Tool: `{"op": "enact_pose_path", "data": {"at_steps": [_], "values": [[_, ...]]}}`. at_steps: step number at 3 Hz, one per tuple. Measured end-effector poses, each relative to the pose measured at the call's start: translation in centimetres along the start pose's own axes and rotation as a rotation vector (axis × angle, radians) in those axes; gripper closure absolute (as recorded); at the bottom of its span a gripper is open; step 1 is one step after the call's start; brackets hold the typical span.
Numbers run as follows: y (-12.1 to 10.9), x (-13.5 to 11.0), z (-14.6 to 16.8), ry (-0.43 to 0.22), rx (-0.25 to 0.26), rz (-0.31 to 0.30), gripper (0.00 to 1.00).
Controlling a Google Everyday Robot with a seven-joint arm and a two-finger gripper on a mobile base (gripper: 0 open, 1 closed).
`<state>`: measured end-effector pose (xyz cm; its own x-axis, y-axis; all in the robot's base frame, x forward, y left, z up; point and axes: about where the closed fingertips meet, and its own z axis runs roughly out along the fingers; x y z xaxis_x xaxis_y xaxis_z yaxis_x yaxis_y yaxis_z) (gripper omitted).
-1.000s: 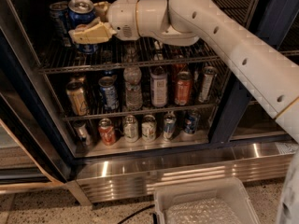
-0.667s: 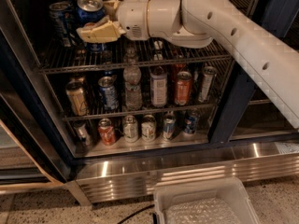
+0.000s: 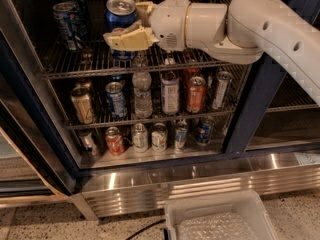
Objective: Pick pepsi can from top shelf of fridge
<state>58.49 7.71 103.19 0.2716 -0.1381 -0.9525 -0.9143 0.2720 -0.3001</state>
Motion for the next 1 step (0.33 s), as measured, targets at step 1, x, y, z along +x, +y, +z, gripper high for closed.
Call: {"op": "enact_pose_path", "data": {"at_steps": [1], "values": [[0.00, 0.00, 0.00, 0.000, 0.000, 0.000, 1.00]]}}
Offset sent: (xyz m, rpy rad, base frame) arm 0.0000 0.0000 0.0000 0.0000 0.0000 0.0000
